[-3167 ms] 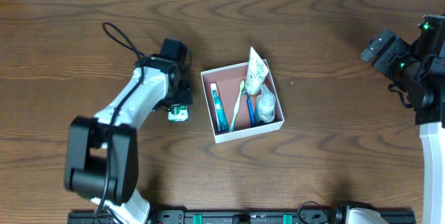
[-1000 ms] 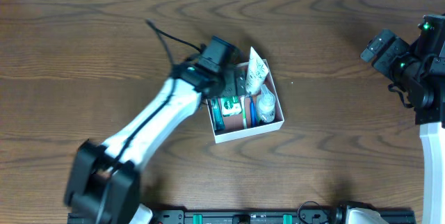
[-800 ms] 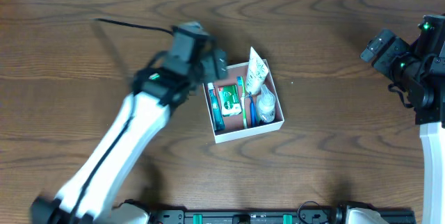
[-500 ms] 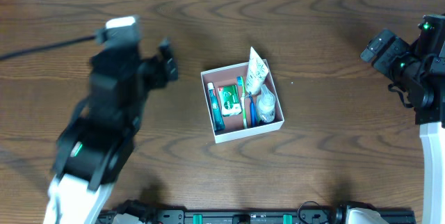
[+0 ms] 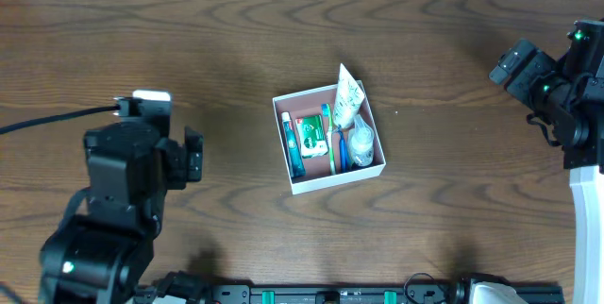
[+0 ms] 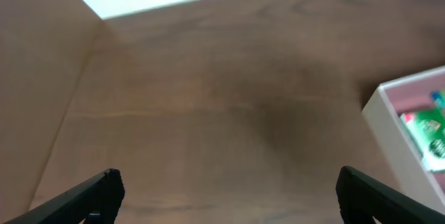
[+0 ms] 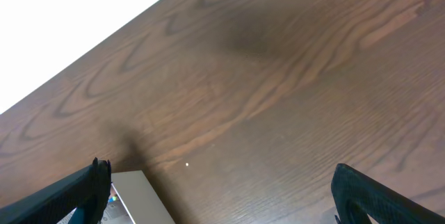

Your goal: Pack container

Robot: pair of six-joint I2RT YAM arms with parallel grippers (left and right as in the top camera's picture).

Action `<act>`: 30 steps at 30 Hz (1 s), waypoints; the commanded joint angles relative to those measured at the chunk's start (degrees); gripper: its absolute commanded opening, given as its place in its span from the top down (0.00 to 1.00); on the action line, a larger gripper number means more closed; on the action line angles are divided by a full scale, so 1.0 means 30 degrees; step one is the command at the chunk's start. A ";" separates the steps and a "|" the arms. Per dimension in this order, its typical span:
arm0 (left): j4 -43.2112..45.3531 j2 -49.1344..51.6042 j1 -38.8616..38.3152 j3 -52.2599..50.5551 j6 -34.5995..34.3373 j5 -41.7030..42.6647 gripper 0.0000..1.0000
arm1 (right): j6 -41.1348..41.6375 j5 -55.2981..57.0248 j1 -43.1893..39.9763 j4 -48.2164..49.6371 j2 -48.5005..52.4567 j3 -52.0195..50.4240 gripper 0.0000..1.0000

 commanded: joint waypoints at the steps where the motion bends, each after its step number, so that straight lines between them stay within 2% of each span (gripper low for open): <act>1: 0.0342 -0.0066 0.0284 -0.1341 0.0525 0.0000 0.02 | 0.0226 -0.0007 -0.0087 -0.0015 0.0015 0.0211 0.01; 5: 0.2637 -0.1690 0.1749 -0.4299 0.0546 0.1902 0.02 | 0.0219 -0.0007 -0.0087 -0.0007 0.0015 0.0211 0.01; 11: 0.5778 -0.6200 0.4692 -1.0127 0.0532 0.5544 0.02 | 0.0219 -0.0007 -0.0087 -0.0015 0.0015 0.0211 0.01; 22: 0.5850 -1.3340 0.5253 -1.6385 0.0459 0.6244 0.02 | 0.0219 -0.0007 -0.0087 -0.0015 0.0015 0.0211 0.01; 30: 0.5807 -1.5147 0.5253 -1.9001 0.0299 0.6455 0.02 | 0.0226 -0.0007 -0.0087 -0.0015 0.0015 0.0211 0.01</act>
